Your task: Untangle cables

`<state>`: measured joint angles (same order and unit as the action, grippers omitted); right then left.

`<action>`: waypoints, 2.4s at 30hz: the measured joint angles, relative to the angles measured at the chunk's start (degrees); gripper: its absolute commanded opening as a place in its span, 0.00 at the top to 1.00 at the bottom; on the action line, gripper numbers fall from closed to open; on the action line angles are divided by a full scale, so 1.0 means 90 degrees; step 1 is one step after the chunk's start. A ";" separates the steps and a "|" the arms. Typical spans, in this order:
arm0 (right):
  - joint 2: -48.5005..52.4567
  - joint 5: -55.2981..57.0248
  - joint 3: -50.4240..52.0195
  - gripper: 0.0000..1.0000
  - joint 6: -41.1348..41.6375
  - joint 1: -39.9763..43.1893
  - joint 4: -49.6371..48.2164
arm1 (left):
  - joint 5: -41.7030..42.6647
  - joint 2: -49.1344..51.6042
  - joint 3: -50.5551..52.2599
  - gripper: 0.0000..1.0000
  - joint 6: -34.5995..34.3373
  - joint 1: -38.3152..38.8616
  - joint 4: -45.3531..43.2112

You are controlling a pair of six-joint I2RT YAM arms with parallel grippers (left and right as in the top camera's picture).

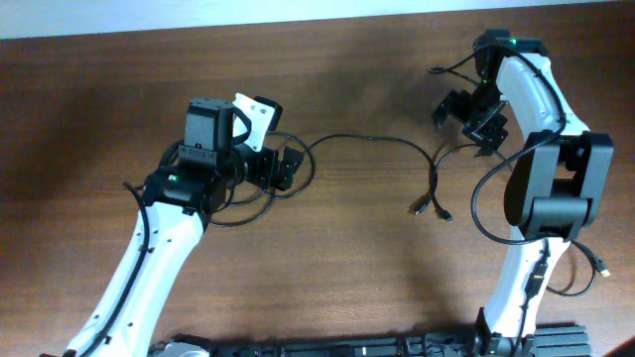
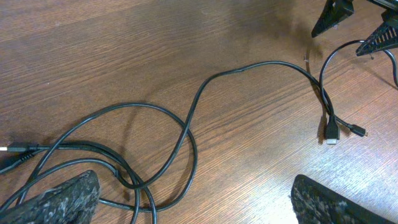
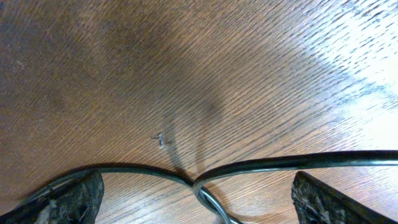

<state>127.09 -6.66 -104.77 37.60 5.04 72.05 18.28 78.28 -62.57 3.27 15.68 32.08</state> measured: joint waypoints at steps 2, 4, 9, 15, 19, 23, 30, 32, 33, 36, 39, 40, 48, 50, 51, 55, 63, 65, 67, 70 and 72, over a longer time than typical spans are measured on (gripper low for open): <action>0.0000 0.0102 0.0053 0.14 0.0136 0.0000 -0.0036 | 0.0000 0.0000 0.0000 0.01 0.0000 0.0000 0.0002; 0.0000 0.0146 0.0335 0.31 0.0231 0.0000 -0.0124 | 0.0000 0.0000 0.0000 0.01 0.0000 0.0000 0.0005; 0.0000 0.0219 0.0799 0.94 0.0355 0.0000 -0.0542 | 0.0000 0.0000 0.0000 0.01 0.0000 0.0000 0.0002; 0.0000 0.0454 0.0811 0.96 0.0423 0.0000 -0.0607 | 0.0000 0.0000 0.0000 0.01 0.0000 0.0000 0.0005; 0.0000 -0.0590 0.0811 0.96 -0.0068 0.0000 -0.0607 | 0.0000 0.0000 0.0000 0.01 0.0000 0.0000 0.0005; 0.0000 -0.4075 0.0811 0.96 -0.1732 0.0012 -0.0782 | 0.0000 0.0000 0.0000 0.01 0.0000 0.0000 0.0005; 0.0000 -0.8342 0.0811 0.96 -0.3473 0.0012 -0.0877 | 0.0000 0.0000 0.0000 0.01 0.0000 0.0000 0.0007; -0.0007 -0.8522 0.0811 0.96 -0.3701 0.0012 -0.0920 | 0.0000 0.0000 0.0000 0.01 0.0000 0.0000 0.0005; -0.0022 -0.8432 0.0809 0.96 -0.3725 0.0012 -0.0920 | 0.0000 0.0000 0.0000 0.01 0.0000 0.0000 0.0007; -0.0187 -0.6683 0.0639 0.96 -0.3084 0.0012 -0.0935 | 0.0000 0.0000 0.0000 0.01 0.0000 0.0000 0.0005; -0.0646 -0.4189 0.0590 0.96 -0.2115 0.0027 -0.0840 | 0.0000 0.0000 0.0000 0.01 0.0000 0.0000 0.0007; -0.0818 -0.3249 0.0573 0.96 -0.1785 0.0078 -0.0714 | 0.0000 0.0000 0.0000 0.01 0.0000 0.0000 0.0002; -0.0889 0.0568 0.0515 0.96 -0.1375 0.0930 0.0304 | 0.0000 0.0000 0.0000 0.01 0.0000 0.0000 0.0007; -0.0889 0.1042 0.0515 0.96 -0.1360 0.1292 0.0253 | 0.0000 0.0000 0.0000 0.01 0.0000 0.0000 0.0007; -0.0889 0.1202 0.0515 0.96 -0.1360 0.1547 0.0199 | 0.0000 0.0000 0.0000 0.01 0.0000 0.0000 0.0007; -0.0889 0.1545 0.0515 0.96 -0.1338 0.3138 0.0158 | 0.0000 0.0000 0.0000 0.01 0.0000 0.0000 0.0007; -0.0889 0.1008 0.0515 0.95 -0.1343 0.6025 -0.0119 | 0.0000 0.0000 0.0000 0.01 0.0000 0.0000 0.0007; -0.0889 0.0617 0.0515 0.40 -0.1341 0.6428 -0.0226 | 0.0000 0.0000 0.0000 0.01 0.0000 0.0000 0.0005; -0.0889 0.0287 0.0515 0.06 -0.1321 0.6812 -0.0311 | 0.0000 0.0000 0.0000 0.01 0.0000 0.0000 0.0007; -0.0889 -0.0112 0.0515 0.01 -0.1333 0.6948 -0.0284 | 0.0000 0.0000 0.0000 0.01 0.0000 0.0000 0.0010; -0.0889 -0.0386 0.0515 0.01 -0.1479 0.6917 -0.0226 | 0.0000 0.0000 0.0000 0.01 0.0000 0.0000 0.0007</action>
<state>119.09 -10.13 -100.14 24.29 67.29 70.02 18.28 78.28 -62.57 3.27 15.68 32.14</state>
